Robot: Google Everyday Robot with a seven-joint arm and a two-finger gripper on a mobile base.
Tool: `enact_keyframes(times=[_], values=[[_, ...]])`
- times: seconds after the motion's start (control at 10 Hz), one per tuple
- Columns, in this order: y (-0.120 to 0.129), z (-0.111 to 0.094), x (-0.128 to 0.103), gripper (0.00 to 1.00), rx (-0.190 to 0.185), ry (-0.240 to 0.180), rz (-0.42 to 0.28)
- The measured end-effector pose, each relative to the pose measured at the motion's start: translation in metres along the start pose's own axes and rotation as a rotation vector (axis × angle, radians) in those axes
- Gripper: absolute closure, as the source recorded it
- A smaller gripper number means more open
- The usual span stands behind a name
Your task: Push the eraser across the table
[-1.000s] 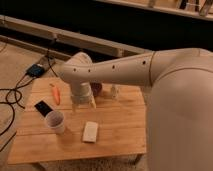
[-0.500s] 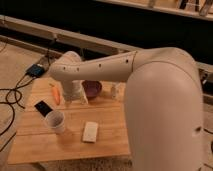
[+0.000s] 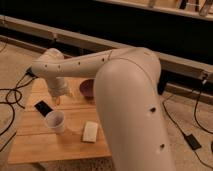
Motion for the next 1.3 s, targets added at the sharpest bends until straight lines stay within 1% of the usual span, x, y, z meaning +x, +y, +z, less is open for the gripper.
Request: enact_keyframes(times=[0.1,0.3,0.6,0.8,1.0,1.1,1.3], values=[[0.018,0.003,-0.012,0.35,-0.012,-0.005,-0.029],[0.040,0.008,-0.029,0.35,-0.031,-0.012,-0.068],[0.065,0.022,-0.046,0.35,-0.051,-0.010,-0.138],[0.078,0.037,-0.053,0.35,-0.047,-0.001,-0.195],[0.083,0.054,-0.055,0.35,-0.035,0.012,-0.234],[0.088,0.067,-0.057,0.35,-0.039,0.018,-0.255],[0.098,0.082,-0.063,0.35,-0.056,0.010,-0.275]])
